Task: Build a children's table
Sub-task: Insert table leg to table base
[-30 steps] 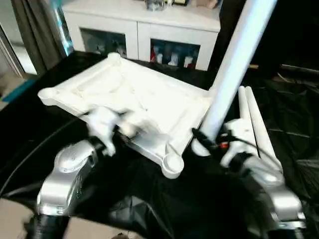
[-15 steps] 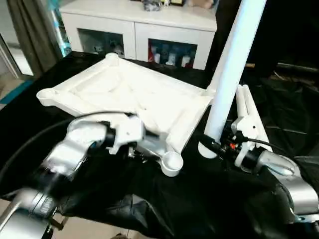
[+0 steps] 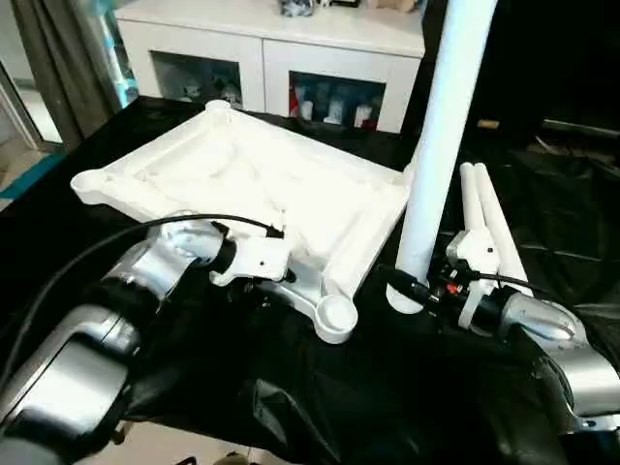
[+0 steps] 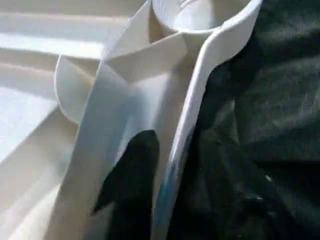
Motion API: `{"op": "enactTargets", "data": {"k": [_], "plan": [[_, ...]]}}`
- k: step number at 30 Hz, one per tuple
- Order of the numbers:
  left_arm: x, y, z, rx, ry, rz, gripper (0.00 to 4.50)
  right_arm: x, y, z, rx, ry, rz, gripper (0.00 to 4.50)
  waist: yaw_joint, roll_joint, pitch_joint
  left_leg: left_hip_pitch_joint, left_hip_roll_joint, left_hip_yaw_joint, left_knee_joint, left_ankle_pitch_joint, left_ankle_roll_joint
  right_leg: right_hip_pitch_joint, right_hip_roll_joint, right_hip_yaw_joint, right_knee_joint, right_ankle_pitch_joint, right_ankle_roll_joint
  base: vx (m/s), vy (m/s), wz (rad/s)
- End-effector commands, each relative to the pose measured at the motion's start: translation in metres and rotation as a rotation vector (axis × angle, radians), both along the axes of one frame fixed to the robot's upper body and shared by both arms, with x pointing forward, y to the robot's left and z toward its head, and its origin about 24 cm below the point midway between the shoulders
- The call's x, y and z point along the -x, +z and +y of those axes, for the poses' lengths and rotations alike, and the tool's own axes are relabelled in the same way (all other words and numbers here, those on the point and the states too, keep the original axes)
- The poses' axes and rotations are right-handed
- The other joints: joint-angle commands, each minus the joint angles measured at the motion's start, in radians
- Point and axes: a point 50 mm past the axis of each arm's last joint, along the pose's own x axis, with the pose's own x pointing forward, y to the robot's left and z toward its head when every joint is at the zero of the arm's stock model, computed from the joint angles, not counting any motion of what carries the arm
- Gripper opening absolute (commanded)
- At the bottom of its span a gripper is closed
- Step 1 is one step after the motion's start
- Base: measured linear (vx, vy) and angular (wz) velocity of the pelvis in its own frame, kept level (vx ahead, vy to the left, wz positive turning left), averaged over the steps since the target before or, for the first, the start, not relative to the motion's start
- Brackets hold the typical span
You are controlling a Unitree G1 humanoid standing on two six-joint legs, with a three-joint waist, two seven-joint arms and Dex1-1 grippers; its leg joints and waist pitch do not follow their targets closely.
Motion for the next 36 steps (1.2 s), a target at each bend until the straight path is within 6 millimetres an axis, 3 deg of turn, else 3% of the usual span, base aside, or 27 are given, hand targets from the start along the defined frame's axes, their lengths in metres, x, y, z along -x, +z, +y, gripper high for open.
{"op": "enactTargets", "data": {"k": [1, 3, 6, 9, 10, 12, 17, 22, 24, 25, 27, 28, 30, 31, 32, 34, 36], "plan": [[-0.003, 0.005, -0.004, -0.027, -0.033, -0.017, 1.55, 0.000, 0.006, -0.001, 0.009, 0.014, -0.027, 1.94, 0.006, 0.012, -0.060, 0.030, 0.082, -0.031, -0.075, -0.113, 0.052, 0.034, -0.107, 0.047, -0.066, 0.176, -0.290, 0.000, 0.000, 0.00], [-0.005, 0.006, -0.004, -0.045, -0.046, -0.013, 1.37, 0.001, 0.005, -0.001, 0.008, 0.013, -0.024, 1.94, 0.012, 0.008, -0.060, 0.031, 0.084, -0.030, -0.074, -0.111, 0.052, 0.035, -0.109, 0.047, -0.064, 0.184, -0.295, 0.000, 0.000, 0.00], [-0.006, 0.008, -0.006, -0.074, -0.069, 0.003, 1.19, 0.003, 0.003, 0.001, 0.007, 0.016, -0.021, 1.94, 0.017, 0.017, -0.061, 0.032, 0.085, -0.031, -0.074, -0.115, 0.047, 0.035, -0.110, 0.048, -0.063, 0.187, -0.301, 0.000, 0.000, 0.00], [-0.006, 0.007, -0.006, -0.112, -0.083, 0.024, 0.91, 0.005, 0.001, 0.003, 0.008, 0.020, -0.016, 1.94, 0.018, 0.013, -0.061, 0.030, 0.086, -0.031, -0.075, -0.113, 0.048, 0.038, -0.111, 0.046, -0.061, 0.200, -0.304, 0.000, 0.000, 0.00], [-0.007, 0.007, -0.006, -0.130, -0.086, 0.033, 0.86, 0.005, 0.000, 0.003, 0.008, 0.021, -0.014, 1.94, 0.019, 0.023, -0.061, 0.030, 0.085, -0.032, -0.074, -0.111, 0.050, 0.037, -0.111, 0.046, -0.061, 0.205, -0.304, 0.000, 0.000, 0.00], [-0.007, 0.005, -0.005, -0.157, -0.090, 0.045, 0.64, 0.006, -0.001, 0.004, 0.009, 0.021, -0.011, 1.94, 0.017, 0.016, -0.061, 0.031, 0.086, -0.031, -0.074, -0.116, 0.050, 0.039, -0.111, 0.047, -0.063, 0.209, -0.305, 0.000, 0.000, 0.00], [-0.007, -0.002, -0.008, -0.137, -0.055, 0.069, 0.36, 0.008, -0.002, 0.005, 0.006, 0.020, -0.010, 1.94, 0.015, 0.016, -0.058, 0.028, 0.085, -0.030, -0.074, -0.117, 0.063, 0.040, -0.112, 0.047, -0.065, 0.189, -0.311, 0.000, 0.000, 0.00], [-0.001, -0.020, -0.002, -0.159, 0.015, 0.119, 0.09, 0.005, -0.004, 0.005, 0.016, 0.004, -0.014, 1.94, 0.015, 0.009, -0.051, 0.031, 0.087, -0.029, -0.079, -0.151, 0.059, 0.036, -0.113, 0.048, -0.075, 0.096, -0.311, 0.000, 0.000, 0.00], [0.002, -0.029, 0.000, -0.161, 0.039, 0.137, 0.02, 0.004, -0.005, 0.004, 0.020, -0.003, -0.016, 1.94, 0.011, -0.006, -0.043, 0.032, 0.087, -0.027, -0.085, -0.190, 0.046, 0.034, -0.114, 0.049, -0.087, -0.011, -0.297, 0.000, 0.000, 0.00], [0.003, -0.031, 0.000, -0.153, 0.048, 0.145, 0.01, 0.004, -0.005, 0.004, 0.020, -0.004, -0.015, 1.94, 0.012, 0.002, -0.037, 0.035, 0.086, -0.029, -0.088, -0.225, 0.033, 0.033, -0.117, 0.051, -0.095, -0.102, -0.286, 0.000, 0.000, 0.00], [0.005, -0.036, -0.001, -0.121, 0.085, 0.171, 0.01, 0.003, -0.005, 0.004, 0.022, -0.004, -0.015, 1.94, 0.009, -0.005, -0.033, 0.038, 0.086, -0.031, -0.093, -0.261, 0.012, 0.034, -0.120, 0.053, -0.105, -0.220, -0.259, 0.000, 0.000, 0.00], [0.005, -0.038, -0.002, -0.094, 0.137, 0.195, 0.01, 0.002, -0.004, 0.005, 0.023, -0.003, -0.017, 1.94, 0.010, -0.004, -0.033, 0.041, 0.088, -0.032, -0.095, -0.273, 0.002, 0.030, -0.121, 0.055, -0.110, -0.266, -0.243, 0.000, 0.000, 0.00], [0.005, -0.040, -0.003, -0.040, 0.209, 0.234, 0.01, -0.002, -0.002, 0.007, 0.020, -0.009, -0.027, 1.94, 0.007, 0.001, -0.033, 0.040, 0.086, -0.031, -0.096, -0.270, -0.005, 0.028, -0.119, 0.054, -0.109, -0.275, -0.243, 0.000, 0.000, 0.00], [0.005, -0.040, -0.003, -0.040, 0.209, 0.234, 0.01, -0.002, -0.002, 0.007, 0.020, -0.009, -0.027, 1.94, 0.006, -0.002, -0.034, 0.040, 0.085, -0.030, -0.098, -0.265, -0.003, 0.027, -0.118, 0.053, -0.112, -0.281, -0.234, 0.000, 0.000, 0.00], [0.004, -0.039, -0.004, 0.006, 0.251, 0.255, 0.01, -0.003, -0.001, 0.006, 0.018, -0.033, -0.032, 1.94, 0.008, 0.004, -0.036, 0.041, 0.085, -0.030, -0.096, -0.265, -0.004, 0.025, -0.120, 0.054, -0.112, -0.278, -0.232, 0.000, 0.000, 0.00], [0.004, -0.038, -0.005, 0.043, 0.301, 0.271, 0.01, -0.004, -0.001, 0.005, 0.016, -0.061, -0.034, 1.94, 0.006, -0.001, -0.036, 0.036, 0.083, -0.025, -0.098, -0.241, 0.004, 0.027, -0.117, 0.050, -0.109, -0.242, -0.233, 0.000, 0.000, 0.00], [0.003, -0.038, -0.006, 0.078, 0.342, 0.274, 0.01, -0.005, -0.002, 0.005, 0.012, -0.089, -0.033, 1.94, 0.006, 0.000, -0.040, 0.039, 0.085, -0.024, -0.097, -0.233, 0.009, 0.024, -0.117, 0.050, -0.106, -0.209, -0.235, 0.000, 0.000, 0.00]]}}
